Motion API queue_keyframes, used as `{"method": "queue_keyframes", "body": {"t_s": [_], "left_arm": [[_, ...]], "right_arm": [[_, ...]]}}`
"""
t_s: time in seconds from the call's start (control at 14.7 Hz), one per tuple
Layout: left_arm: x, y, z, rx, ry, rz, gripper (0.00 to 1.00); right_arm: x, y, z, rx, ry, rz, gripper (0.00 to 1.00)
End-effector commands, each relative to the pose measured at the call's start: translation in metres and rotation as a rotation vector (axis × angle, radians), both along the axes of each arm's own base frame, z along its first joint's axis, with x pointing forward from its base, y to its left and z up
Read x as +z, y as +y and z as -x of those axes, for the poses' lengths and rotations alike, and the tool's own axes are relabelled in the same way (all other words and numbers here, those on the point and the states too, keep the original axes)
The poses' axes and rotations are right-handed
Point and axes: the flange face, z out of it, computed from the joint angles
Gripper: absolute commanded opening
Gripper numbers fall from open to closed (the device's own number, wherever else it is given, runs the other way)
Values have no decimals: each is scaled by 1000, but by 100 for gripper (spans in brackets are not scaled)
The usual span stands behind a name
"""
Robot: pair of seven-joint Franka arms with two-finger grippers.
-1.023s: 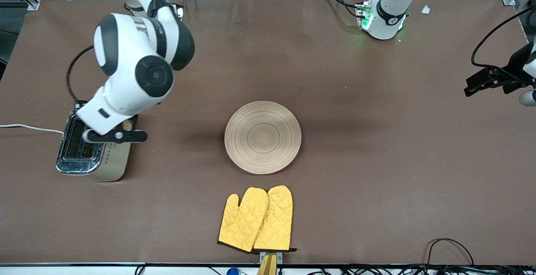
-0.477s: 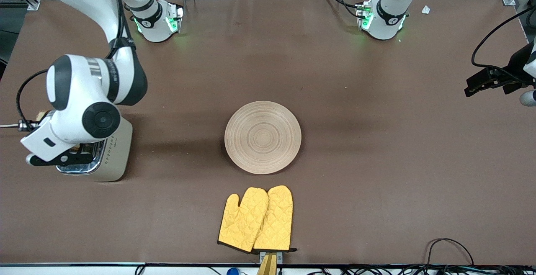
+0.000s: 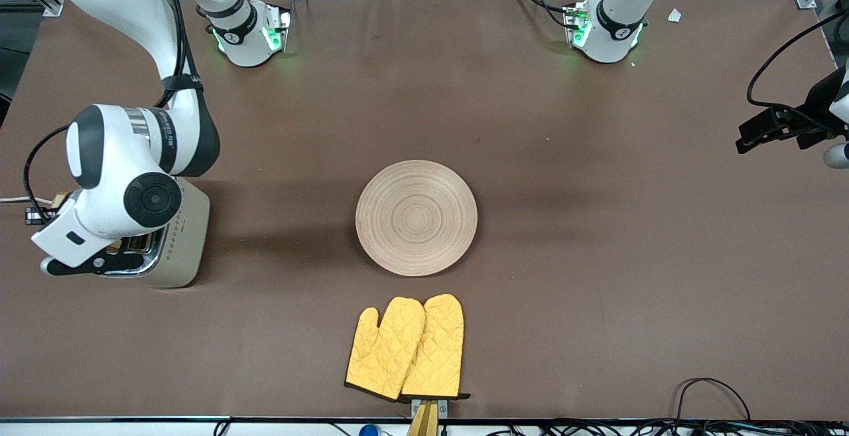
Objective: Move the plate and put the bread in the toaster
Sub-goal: 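Lift the bread with the right gripper and carry it over the toaster, then lower the bread into the toaster slot and open the right gripper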
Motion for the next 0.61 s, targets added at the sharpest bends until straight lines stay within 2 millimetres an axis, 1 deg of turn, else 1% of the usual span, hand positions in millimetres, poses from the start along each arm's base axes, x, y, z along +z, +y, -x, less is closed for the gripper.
{"method": "queue_keyframes", "body": {"t_s": [0.0,0.2,0.34,0.55], "left_arm": [[3,1,0,6,-11,-5,100],[5,1,0,6,-14,-5,100],[4,1,0,6,-13,-5,100],[5,1,1,9,-14,-3,100]], "right_arm": [[-6,9,4,23,6,15,0],[-17,13,5,30,24,18,0],[-19,16,6,32,31,18,0],[-29,16,9,27,42,17,1]]}}
